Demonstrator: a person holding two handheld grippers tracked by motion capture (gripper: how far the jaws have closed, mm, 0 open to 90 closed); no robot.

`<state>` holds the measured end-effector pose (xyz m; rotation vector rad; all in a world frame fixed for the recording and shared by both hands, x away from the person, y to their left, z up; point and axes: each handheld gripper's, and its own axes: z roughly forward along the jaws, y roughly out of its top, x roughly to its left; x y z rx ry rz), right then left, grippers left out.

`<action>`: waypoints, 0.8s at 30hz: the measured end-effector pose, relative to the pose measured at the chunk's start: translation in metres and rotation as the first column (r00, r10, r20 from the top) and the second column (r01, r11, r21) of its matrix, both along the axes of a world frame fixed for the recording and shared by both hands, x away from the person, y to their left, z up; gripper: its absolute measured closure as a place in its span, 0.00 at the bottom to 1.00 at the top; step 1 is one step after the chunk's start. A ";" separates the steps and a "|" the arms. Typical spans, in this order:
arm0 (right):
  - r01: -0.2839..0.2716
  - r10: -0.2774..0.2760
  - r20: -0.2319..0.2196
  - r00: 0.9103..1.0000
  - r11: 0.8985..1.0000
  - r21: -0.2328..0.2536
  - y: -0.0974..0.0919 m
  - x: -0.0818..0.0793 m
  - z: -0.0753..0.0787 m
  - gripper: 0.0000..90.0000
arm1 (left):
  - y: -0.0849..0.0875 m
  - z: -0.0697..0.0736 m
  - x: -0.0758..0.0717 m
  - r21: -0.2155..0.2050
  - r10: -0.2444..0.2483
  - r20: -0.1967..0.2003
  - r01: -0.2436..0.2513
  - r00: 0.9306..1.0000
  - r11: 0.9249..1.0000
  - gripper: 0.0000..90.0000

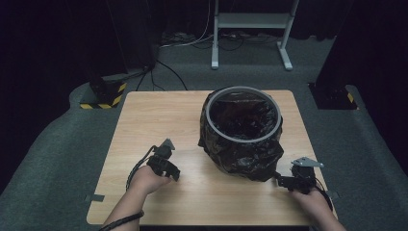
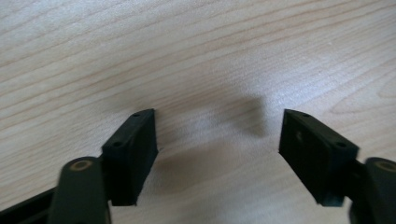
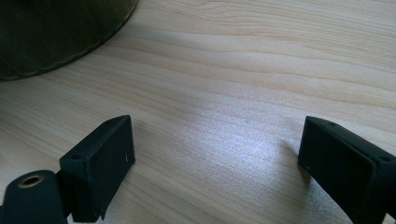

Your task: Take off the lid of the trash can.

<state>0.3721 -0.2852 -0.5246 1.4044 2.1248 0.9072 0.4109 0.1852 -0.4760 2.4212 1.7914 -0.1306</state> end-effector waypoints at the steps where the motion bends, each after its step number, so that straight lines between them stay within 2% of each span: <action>1: -0.001 0.001 0.000 1.000 1.000 0.000 0.000 0.000 0.000 0.12 | -0.001 0.004 0.001 0.003 -0.001 -0.004 0.001 1.000 1.000 0.35; 2: -0.002 0.002 -0.001 1.000 1.000 0.000 0.000 0.000 0.000 0.12 | -0.001 0.004 0.001 0.003 -0.001 -0.004 0.001 1.000 1.000 0.37; 5: -0.002 0.002 -0.002 1.000 1.000 -0.002 0.000 0.000 0.000 0.11 | -0.004 0.021 0.005 -0.014 0.003 -0.002 -0.003 1.000 1.000 0.38; 6: -0.002 0.002 -0.002 1.000 1.000 -0.002 0.000 0.000 0.000 0.11 | -0.004 0.021 0.005 -0.014 0.003 -0.002 -0.003 1.000 1.000 0.38; 8: -0.001 0.001 -0.002 1.000 1.000 -0.002 0.000 0.000 0.000 0.11 | -0.005 0.030 0.006 -0.040 0.002 0.017 -0.001 1.000 0.999 0.38; 9: -0.003 0.003 -0.001 1.000 1.000 -0.002 0.000 0.000 0.000 0.11 | -0.004 0.034 0.007 -0.051 0.019 0.022 -0.018 1.000 0.999 0.37; 10: -0.003 0.003 -0.001 1.000 1.000 -0.002 0.000 0.000 0.000 0.11 | -0.004 0.038 0.008 -0.062 0.042 0.007 -0.041 0.999 0.997 0.37; 12: -0.003 0.003 -0.001 1.000 1.000 -0.002 0.000 0.000 0.000 0.11 | -0.003 0.051 0.010 -0.056 0.051 0.014 -0.050 0.999 0.997 0.37; 14: -0.002 0.002 0.000 1.000 1.000 -0.001 0.000 0.000 0.000 0.11 | -0.002 0.060 0.011 -0.057 0.057 0.016 -0.056 0.998 0.997 0.37; 15: -0.002 0.002 0.000 1.000 1.000 -0.001 0.000 0.000 0.000 0.11 | -0.002 0.060 0.011 -0.057 0.057 0.016 -0.056 0.998 0.997 0.37; 17: -0.005 0.005 0.001 1.000 1.000 -0.004 0.000 0.000 0.000 0.11 | -0.001 0.072 0.013 -0.063 0.069 0.009 -0.069 0.998 0.996 0.38; 24: -0.005 0.005 0.002 1.000 1.000 -0.006 0.000 0.000 0.000 0.11 | 0.001 0.091 0.023 -0.046 0.103 0.007 -0.102 0.995 0.994 0.38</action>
